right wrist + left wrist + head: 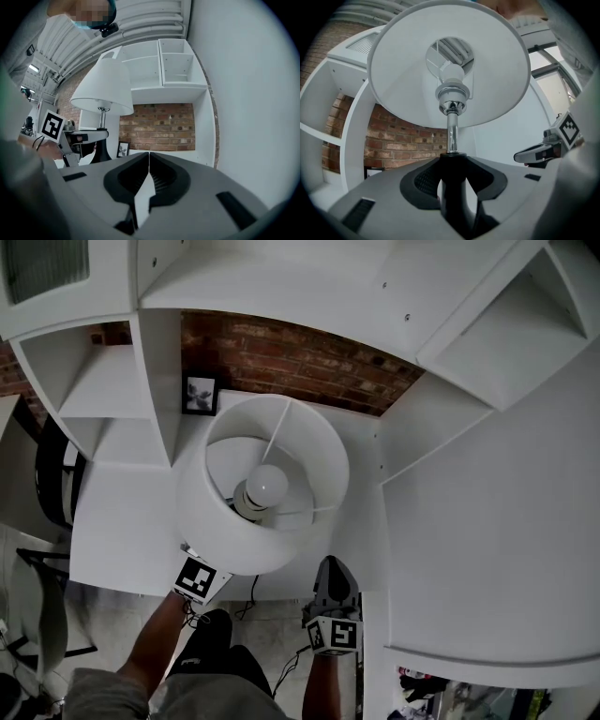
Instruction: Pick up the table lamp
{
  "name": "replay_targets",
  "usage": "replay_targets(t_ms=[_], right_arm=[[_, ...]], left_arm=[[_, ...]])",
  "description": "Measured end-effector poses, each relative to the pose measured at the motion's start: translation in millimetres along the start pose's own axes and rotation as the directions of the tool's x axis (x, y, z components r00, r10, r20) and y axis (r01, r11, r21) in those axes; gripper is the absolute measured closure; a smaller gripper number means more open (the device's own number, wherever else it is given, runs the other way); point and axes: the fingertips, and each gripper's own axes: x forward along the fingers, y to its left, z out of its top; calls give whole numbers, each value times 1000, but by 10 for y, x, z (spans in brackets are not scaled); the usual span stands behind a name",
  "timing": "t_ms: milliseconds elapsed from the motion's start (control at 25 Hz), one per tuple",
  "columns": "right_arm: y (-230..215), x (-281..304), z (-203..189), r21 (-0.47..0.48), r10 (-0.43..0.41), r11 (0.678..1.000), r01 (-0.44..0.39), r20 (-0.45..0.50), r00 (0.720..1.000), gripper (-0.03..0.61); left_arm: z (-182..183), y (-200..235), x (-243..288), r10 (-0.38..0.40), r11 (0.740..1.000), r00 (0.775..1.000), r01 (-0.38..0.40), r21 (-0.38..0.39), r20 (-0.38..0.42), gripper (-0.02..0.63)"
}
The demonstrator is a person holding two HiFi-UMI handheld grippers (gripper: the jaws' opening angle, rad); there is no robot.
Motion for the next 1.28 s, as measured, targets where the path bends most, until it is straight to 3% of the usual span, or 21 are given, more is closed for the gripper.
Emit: replay_targets(t_ms=[680, 1280], right_arm=[[285, -445, 1124, 7, -7, 1000, 7, 35, 999, 555], [622, -729, 1232, 12, 65, 998, -66, 77, 995, 555]], left_arm=[[1136, -177, -613, 9, 1000, 1000, -9, -3, -8, 453], [1311, -333, -1353, 84, 996, 996, -84, 17, 2, 453]])
